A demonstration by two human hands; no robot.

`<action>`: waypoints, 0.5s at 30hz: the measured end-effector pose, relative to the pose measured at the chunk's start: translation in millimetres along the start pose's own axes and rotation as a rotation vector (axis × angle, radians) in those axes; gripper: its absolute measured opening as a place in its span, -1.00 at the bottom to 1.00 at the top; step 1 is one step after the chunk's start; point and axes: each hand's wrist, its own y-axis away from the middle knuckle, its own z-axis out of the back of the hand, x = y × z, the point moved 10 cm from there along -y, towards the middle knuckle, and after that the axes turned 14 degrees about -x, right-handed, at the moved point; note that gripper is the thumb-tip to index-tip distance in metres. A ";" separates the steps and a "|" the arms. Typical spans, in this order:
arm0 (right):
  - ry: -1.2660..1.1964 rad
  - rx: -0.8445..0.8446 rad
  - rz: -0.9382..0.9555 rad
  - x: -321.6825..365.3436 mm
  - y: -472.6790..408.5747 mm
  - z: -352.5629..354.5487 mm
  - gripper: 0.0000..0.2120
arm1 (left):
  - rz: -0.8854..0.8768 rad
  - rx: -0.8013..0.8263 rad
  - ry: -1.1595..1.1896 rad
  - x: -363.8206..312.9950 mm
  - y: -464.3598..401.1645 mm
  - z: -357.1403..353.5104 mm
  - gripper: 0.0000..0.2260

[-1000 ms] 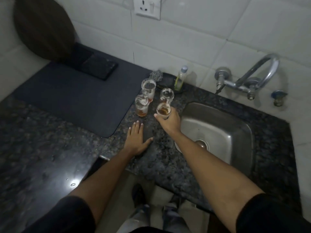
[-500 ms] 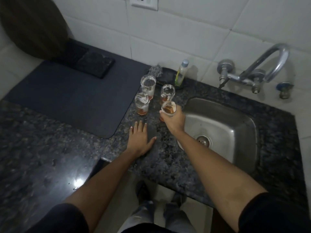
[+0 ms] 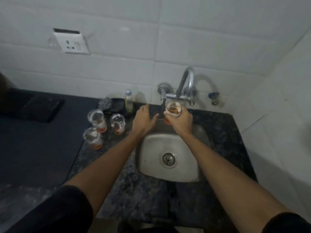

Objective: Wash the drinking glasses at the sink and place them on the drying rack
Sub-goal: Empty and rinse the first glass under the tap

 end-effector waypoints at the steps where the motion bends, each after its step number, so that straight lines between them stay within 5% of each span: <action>1: -0.009 -0.016 0.020 2.3 -12.0 7.6 -0.55 | 0.021 0.002 0.012 -11.4 -11.2 -5.5 -0.36; 15: -0.018 0.043 0.125 -6.8 -64.3 9.5 -0.53 | 0.311 0.052 -0.017 -17.9 -85.6 -88.8 -0.69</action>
